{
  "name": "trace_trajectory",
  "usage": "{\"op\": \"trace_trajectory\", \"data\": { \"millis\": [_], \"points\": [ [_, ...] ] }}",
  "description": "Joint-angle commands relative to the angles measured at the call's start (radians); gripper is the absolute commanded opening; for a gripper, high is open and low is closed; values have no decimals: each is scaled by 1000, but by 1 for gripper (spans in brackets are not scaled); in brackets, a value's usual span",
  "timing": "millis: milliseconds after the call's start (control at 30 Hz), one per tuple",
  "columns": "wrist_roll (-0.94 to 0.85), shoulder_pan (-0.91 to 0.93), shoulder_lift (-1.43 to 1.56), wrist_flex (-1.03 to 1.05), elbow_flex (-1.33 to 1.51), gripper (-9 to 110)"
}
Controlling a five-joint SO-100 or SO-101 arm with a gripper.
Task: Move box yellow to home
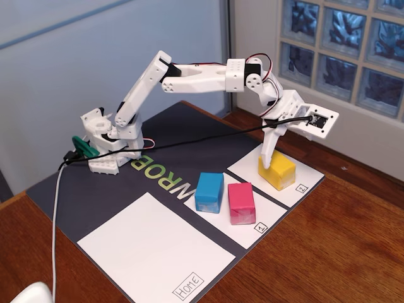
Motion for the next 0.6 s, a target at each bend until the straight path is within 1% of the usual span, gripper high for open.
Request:
{"op": "trace_trajectory", "data": {
  "millis": [0, 33, 133, 233, 267, 400, 567],
  "points": [
    [63, 15, 94, -6, 0, 62],
    [71, 17, 95, 3, 2, 61],
    [49, 21, 101, 5, 34, 62],
    [9, 46, 126, -3, 92, 58],
    [18, 58, 137, -23, 117, 57],
    [34, 94, 160, -144, 202, 61],
    [17, 98, 167, -176, 204, 56]
  ]
}}
